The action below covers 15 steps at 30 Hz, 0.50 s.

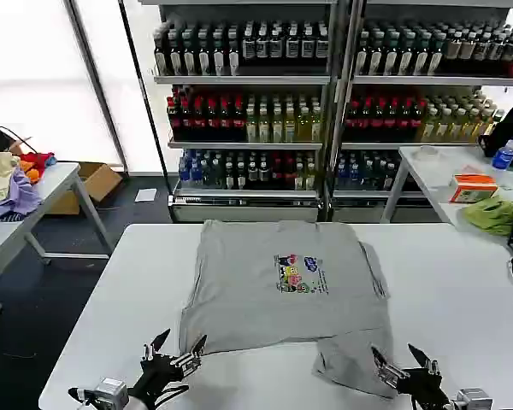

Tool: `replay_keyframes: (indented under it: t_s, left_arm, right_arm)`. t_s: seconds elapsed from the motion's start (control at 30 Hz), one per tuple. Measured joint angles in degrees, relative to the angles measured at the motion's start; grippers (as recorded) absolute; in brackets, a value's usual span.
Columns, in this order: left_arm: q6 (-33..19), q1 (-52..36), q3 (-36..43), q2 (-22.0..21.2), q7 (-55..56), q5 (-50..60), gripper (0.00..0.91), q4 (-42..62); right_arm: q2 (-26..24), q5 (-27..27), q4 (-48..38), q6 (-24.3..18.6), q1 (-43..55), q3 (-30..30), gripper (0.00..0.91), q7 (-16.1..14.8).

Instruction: Fold and organize the clothes.

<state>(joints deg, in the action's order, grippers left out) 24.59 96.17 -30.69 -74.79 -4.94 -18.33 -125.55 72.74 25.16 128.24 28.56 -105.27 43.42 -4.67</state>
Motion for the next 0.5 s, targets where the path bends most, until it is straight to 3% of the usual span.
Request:
replay_keyframes:
  t_s: [0.1, 0.13, 0.17, 0.23, 0.3, 0.33, 0.37, 0.5]
  left_arm:
    - [0.38, -0.32, 0.42, 0.23, 0.64, -0.27, 0.907, 0.67]
    - [0.48, -0.36, 0.61, 0.26, 0.73, -0.33, 0.907, 0.86]
    - [0.54, -0.45, 0.80, 0.27, 0.90, -0.34, 0.907, 1.10]
    - [0.60, -0.68, 1.20, 0.25, 1.14, -0.34, 0.907, 1.53]
    - [0.61, -0.96, 1.59, 0.16, 1.42, -0.28, 0.867, 2.04]
    - [0.60, -1.06, 1.78, 0.07, 1.53, -0.24, 0.725, 2.32]
    - [0.58, -1.10, 1.95, -0.04, 1.68, -0.13, 0.645, 2.59]
    - [0.25, -1.16, 2.58, -0.42, 1.85, 0.33, 0.474, 3.46]
  right_arm:
    - [0.35, -0.53, 0.01, 0.41, -0.82, -0.87, 0.907, 0.41]
    - [0.43, -0.69, -0.01, 0.48, -0.91, -1.13, 0.675, 0.53]
    - [0.47, -0.77, -0.12, 0.53, -1.07, -1.43, 0.202, 0.60]
    - [0.53, -1.01, -0.42, 0.56, -1.28, -1.89, 0.000, 0.82]
    - [0.71, -1.36, -0.71, 0.42, -1.38, -2.23, 0.000, 0.96]
    - [0.76, -1.55, -0.85, 0.35, -1.46, -2.41, 0.000, 0.97]
    - [0.80, -1.75, -0.95, 0.27, -1.60, -2.64, 0.000, 0.97]
    - [0.96, -2.39, -1.28, -0.05, -2.11, -3.51, 0.000, 0.91]
